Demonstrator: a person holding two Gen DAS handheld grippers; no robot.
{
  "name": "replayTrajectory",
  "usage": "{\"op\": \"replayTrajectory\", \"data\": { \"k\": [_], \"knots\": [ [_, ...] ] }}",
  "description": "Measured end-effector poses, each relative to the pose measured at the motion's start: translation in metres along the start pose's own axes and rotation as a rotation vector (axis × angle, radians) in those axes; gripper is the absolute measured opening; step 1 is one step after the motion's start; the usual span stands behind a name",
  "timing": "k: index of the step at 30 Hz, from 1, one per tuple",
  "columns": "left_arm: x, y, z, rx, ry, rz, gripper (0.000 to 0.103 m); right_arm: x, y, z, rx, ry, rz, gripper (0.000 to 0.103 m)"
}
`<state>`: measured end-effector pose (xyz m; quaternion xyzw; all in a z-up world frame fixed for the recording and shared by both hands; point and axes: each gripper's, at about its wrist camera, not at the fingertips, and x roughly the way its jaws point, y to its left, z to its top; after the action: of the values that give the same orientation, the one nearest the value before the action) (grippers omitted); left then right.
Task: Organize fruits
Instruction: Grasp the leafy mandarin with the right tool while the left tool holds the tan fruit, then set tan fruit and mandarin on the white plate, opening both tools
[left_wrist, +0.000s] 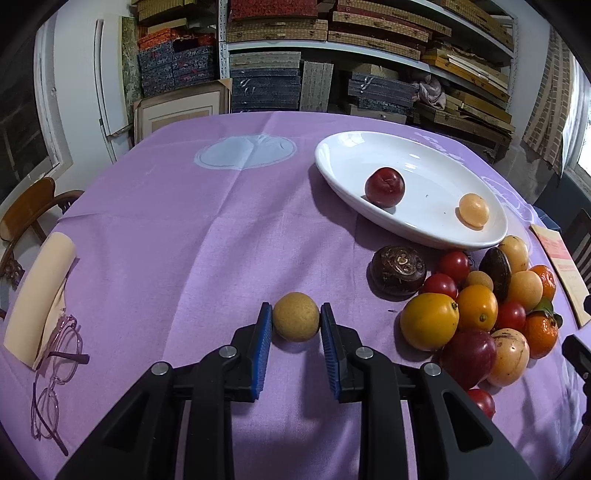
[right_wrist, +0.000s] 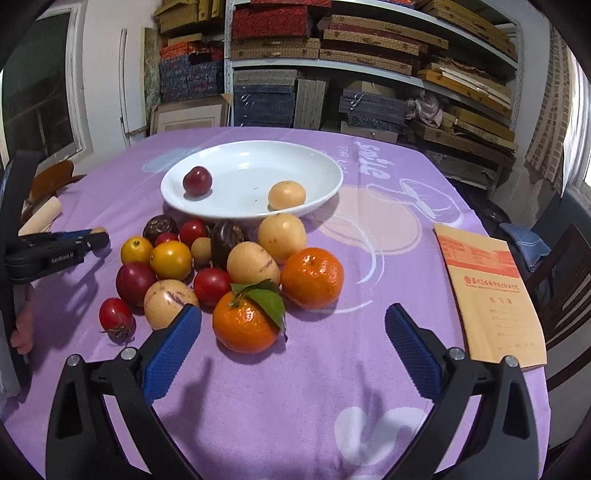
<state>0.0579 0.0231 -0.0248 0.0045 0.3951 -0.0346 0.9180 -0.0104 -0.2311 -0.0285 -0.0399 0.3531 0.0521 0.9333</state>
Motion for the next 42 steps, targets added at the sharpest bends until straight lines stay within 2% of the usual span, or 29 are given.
{"op": "replayTrajectory", "data": {
  "k": [2, 4, 7, 11, 15, 25, 34, 38, 42],
  "knots": [
    [-0.002, -0.002, 0.0, 0.01, -0.01, 0.0, 0.027, 0.008, -0.001, -0.002, 0.007, 0.033, 0.007, 0.093],
    [-0.002, -0.003, -0.001, 0.018, -0.007, -0.003, 0.027, 0.015, -0.002, -0.003, 0.02, 0.062, 0.025, 0.083],
    [0.001, -0.002, -0.001, 0.016, 0.007, -0.007, 0.027, 0.021, -0.001, -0.002, 0.031, 0.084, 0.063, 0.076],
    [0.001, 0.0, -0.001, 0.009, 0.009, -0.015, 0.027, 0.024, 0.006, -0.003, 0.011, 0.1, 0.072, 0.075],
    [0.001, -0.001, -0.001, 0.013, 0.012, -0.015, 0.027, 0.028, 0.013, -0.004, -0.004, 0.118, 0.103, 0.048],
    [0.003, -0.005, -0.002, 0.024, 0.017, -0.027, 0.027, 0.026, 0.012, -0.004, 0.004, 0.097, 0.124, 0.047],
    [-0.007, -0.008, 0.011, 0.011, -0.016, -0.066, 0.027, -0.002, 0.007, 0.007, 0.04, -0.005, 0.169, 0.047],
    [-0.002, -0.022, 0.032, 0.05, -0.028, -0.05, 0.027, -0.004, -0.001, 0.032, 0.05, -0.012, 0.178, 0.047],
    [0.007, -0.04, 0.058, 0.076, -0.027, -0.065, 0.027, 0.012, -0.013, 0.074, 0.057, -0.013, 0.161, 0.047]
  ]
}}
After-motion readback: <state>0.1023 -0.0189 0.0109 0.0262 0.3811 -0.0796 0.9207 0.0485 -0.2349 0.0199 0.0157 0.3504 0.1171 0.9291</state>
